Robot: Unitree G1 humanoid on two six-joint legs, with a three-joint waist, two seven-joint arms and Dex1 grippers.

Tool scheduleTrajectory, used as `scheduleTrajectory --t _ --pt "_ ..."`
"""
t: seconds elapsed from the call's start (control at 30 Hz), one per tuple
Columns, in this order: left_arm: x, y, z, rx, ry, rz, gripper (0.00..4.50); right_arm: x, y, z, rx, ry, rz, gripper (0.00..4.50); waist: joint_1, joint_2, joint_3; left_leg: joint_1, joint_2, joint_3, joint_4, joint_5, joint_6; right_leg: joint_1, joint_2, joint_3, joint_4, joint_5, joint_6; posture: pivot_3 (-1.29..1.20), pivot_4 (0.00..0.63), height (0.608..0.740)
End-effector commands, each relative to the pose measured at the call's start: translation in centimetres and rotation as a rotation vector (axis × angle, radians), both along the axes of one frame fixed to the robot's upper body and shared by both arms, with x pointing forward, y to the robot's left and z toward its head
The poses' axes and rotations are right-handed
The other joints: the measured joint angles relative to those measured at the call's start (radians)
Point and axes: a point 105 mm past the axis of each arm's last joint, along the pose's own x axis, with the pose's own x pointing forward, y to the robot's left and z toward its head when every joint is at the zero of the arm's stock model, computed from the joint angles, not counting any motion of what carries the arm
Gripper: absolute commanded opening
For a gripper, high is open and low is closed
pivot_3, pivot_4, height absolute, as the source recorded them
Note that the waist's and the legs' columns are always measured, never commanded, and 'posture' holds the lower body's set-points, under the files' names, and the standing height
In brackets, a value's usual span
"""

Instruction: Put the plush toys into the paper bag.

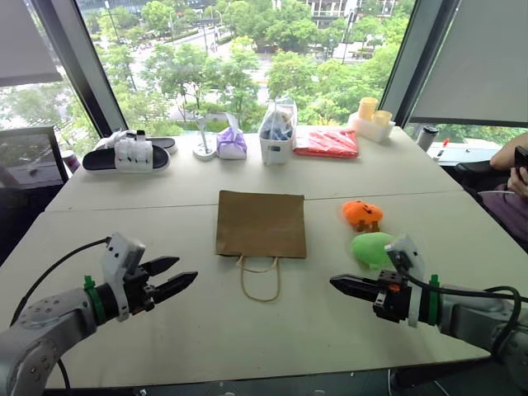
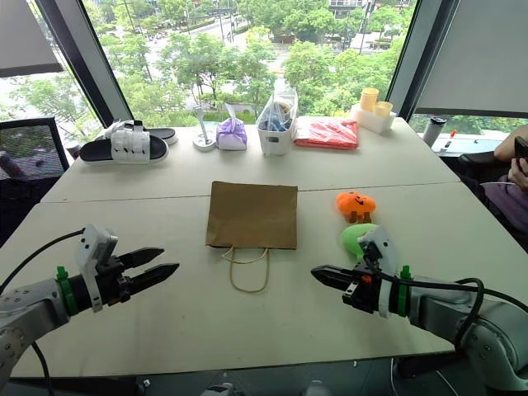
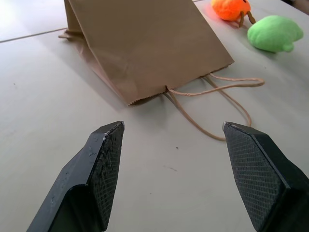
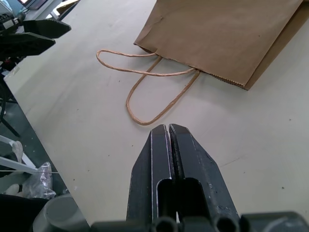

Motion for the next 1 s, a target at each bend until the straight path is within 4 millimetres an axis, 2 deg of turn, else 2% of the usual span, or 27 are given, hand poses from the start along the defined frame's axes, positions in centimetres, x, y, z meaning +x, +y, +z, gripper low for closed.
scheduleTrajectory --t 0.03,0.13,0.27,0.37,0.47,0.57,0.67,0.83,0.93,1.0 --pt "0.5 -0.3 1.3 0.034 -0.061 -0.045 3.32 0.3 0.0 0.8 -0.002 -0.040 -0.001 0.00 0.000 0.000 0.000 0.000 0.000 0.000 0.000 0.000 0.000 0.000 0.000 0.000 0.000 0.000 0.000 0.00 0.150 0.740" --pt "0.5 -1.2 1.1 0.119 -0.082 -0.131 3.32 0.2 -0.2 0.8 0.000 -0.043 -0.014 0.00 -0.001 0.000 0.000 0.000 -0.001 0.000 0.000 0.000 0.000 0.000 0.000 0.000 0.000 0.000 0.000 0.00 0.150 0.740" --pt "0.8 -3.6 -0.1 0.291 -0.158 -0.311 3.32 0.1 -0.2 0.4 0.002 -0.038 -0.028 0.00 0.000 0.000 0.000 0.000 -0.001 0.001 0.000 0.000 0.000 0.000 0.000 0.001 0.000 0.000 0.000 0.00 0.150 0.740" --pt "1.5 -6.9 -1.7 0.345 -0.234 -0.466 3.32 0.3 0.2 0.4 0.018 -0.055 -0.048 0.00 0.001 0.000 0.000 0.000 -0.001 0.001 0.000 0.000 0.000 0.000 0.000 0.001 0.000 0.000 0.000 0.00 0.150 0.740" --pt "3.2 -9.6 -2.7 0.308 -0.274 -0.537 3.32 0.7 0.2 0.3 0.031 -0.075 -0.088 0.00 0.002 0.000 -0.001 0.000 -0.001 0.001 0.001 0.000 0.000 0.000 0.000 0.001 0.000 0.000 0.000 0.00 0.150 0.740" --pt "4.0 -10.4 -3.6 0.297 -0.273 -0.571 3.32 0.5 0.5 0.2 0.039 -0.082 -0.100 0.00 -0.005 0.000 -0.001 0.000 -0.001 0.001 0.001 0.000 0.000 0.000 0.000 0.001 0.000 0.000 0.000 0.00 0.150 0.740" --pt "4.5 -10.9 -4.0 0.281 -0.278 -0.593 2.45 0.1 0.6 0.1 0.043 -0.086 -0.117 0.00 -0.009 0.000 -0.001 0.000 -0.001 0.002 0.000 0.000 0.000 -0.002 0.001 0.001 0.001 0.000 0.000 0.00 0.150 0.740" --pt "4.8 -11.0 -4.0 0.290 -0.302 -0.615 0.07 -0.2 0.9 -0.3 0.055 -0.084 -0.132 0.00 -0.003 0.000 -0.001 0.000 -0.001 0.002 0.001 0.000 0.000 -0.002 0.000 0.001 0.002 0.001 0.001 0.00 0.150 0.740" --pt "5.0 -11.0 -3.8 0.293 -0.319 -0.612 0.07 -0.3 1.2 -0.3 0.066 -0.081 -0.131 0.00 -0.003 0.000 -0.001 0.000 -0.001 0.002 0.002 0.000 0.000 -0.002 0.001 0.001 0.002 0.001 0.001 0.00 0.150 0.740" --pt "5.8 -11.1 -3.0 0.271 -0.325 -0.571 0.07 -0.3 1.9 -0.5 0.072 -0.084 -0.115 0.00 -0.002 0.000 -0.001 0.000 -0.001 0.002 0.002 0.000 0.000 -0.001 0.000 0.001 0.002 0.001 0.001 0.00 0.150 0.740"
